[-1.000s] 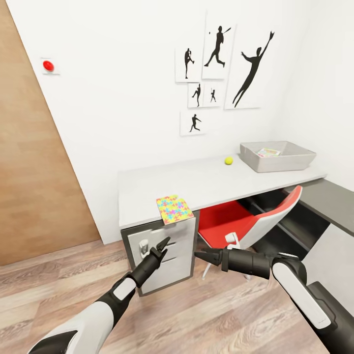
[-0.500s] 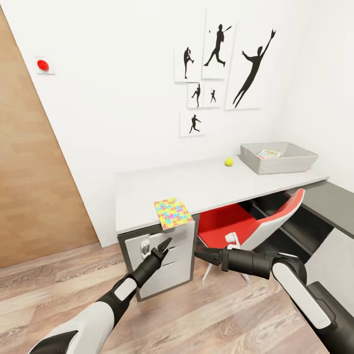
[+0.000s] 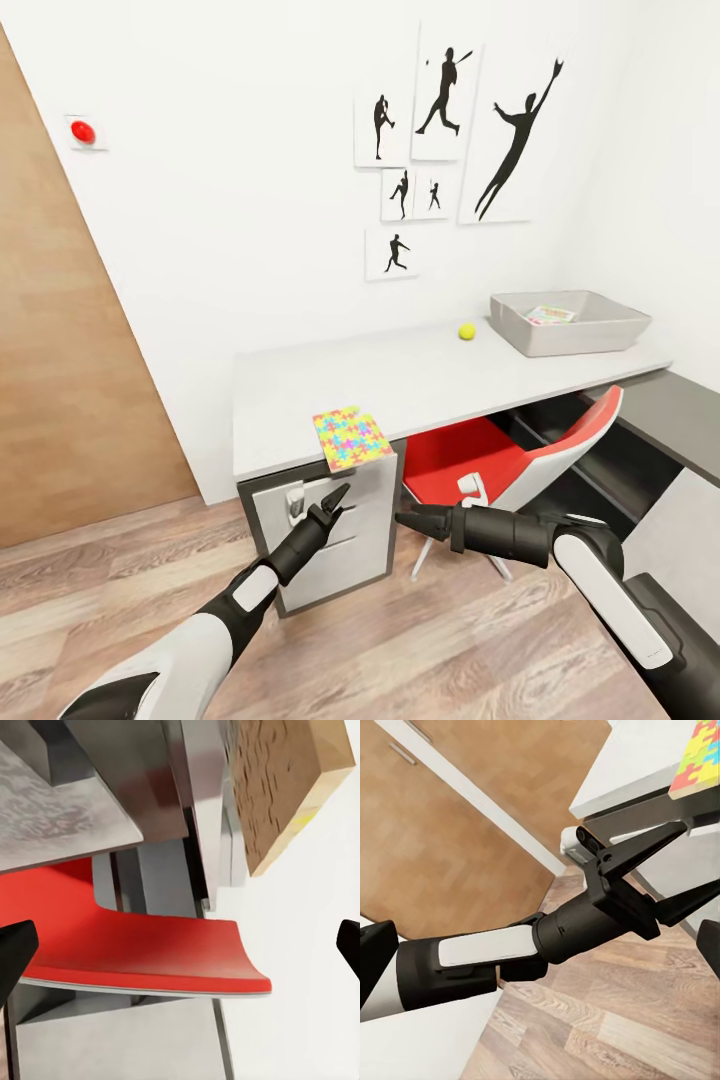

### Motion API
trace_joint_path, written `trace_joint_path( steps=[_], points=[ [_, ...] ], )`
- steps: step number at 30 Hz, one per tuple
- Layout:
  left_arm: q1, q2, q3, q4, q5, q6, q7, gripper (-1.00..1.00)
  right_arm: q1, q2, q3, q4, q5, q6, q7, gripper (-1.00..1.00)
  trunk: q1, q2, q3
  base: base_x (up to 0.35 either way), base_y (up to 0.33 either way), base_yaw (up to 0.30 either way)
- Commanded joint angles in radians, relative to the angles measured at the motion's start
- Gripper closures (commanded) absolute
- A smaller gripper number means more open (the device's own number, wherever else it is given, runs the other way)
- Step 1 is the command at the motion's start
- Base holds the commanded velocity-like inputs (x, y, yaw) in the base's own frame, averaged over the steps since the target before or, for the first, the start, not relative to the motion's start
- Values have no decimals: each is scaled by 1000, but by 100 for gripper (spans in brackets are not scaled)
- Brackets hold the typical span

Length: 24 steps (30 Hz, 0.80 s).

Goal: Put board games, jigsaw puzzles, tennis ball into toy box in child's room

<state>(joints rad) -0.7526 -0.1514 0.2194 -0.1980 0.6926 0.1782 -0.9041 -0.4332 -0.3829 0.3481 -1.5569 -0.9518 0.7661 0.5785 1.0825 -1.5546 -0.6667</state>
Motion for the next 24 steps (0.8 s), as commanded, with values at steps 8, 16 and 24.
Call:
trace_joint_path(
  steps=[8,16,24],
  points=[
    [-1,-3,6,0,0,10,2,-100,-1,-1,2,0,-4,4,0,-100,0,0,-1,93,0,0],
    [-1,-12,6,1,1,13,12,-100,-1,-1,2,0,-4,4,-1,-100,0,0,-1,7,0,0],
    [1,-14,6,1,-2,11,8,-100,-1,-1,2,0,-4,4,-19,-100,0,0,-1,0,0,0]
  ],
)
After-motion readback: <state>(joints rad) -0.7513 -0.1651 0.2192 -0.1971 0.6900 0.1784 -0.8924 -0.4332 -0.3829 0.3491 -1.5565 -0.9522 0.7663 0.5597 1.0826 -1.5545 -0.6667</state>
